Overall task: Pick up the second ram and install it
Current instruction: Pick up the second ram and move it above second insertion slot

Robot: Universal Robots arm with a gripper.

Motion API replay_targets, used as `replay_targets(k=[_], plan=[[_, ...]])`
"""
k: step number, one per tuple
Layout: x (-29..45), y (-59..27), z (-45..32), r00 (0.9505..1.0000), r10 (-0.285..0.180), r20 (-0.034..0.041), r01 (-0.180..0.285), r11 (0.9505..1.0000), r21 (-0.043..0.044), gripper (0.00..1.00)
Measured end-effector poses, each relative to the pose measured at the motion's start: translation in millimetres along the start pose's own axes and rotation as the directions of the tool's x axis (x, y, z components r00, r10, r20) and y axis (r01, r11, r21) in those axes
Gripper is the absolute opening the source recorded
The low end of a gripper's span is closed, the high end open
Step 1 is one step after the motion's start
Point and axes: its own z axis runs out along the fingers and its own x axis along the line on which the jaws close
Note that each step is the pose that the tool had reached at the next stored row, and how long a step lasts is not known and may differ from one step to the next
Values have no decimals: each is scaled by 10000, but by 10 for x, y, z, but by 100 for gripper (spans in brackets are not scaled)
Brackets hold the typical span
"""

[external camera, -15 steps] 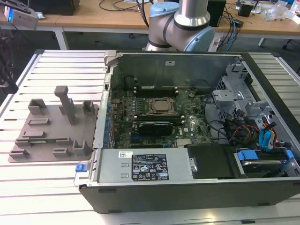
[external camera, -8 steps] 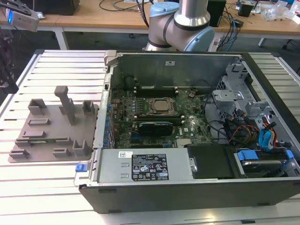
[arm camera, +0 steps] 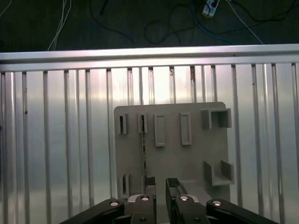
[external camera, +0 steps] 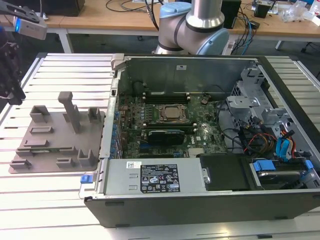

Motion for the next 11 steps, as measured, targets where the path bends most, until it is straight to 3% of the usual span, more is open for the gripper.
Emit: replay_targets(k=[1,2,4,6,11], plan=[[10,-2,10,10000,0,19,0,10000,-3,24],[42,-8,32,10000,-4,96,4,10000,-4,24],[82,-21,54,9995,-13,331,14,10000,-12,24],[105,-51,80,9988,-19,493,19,10000,-19,24],[108,-92,193,9988,-18,494,19,10000,-24,24]])
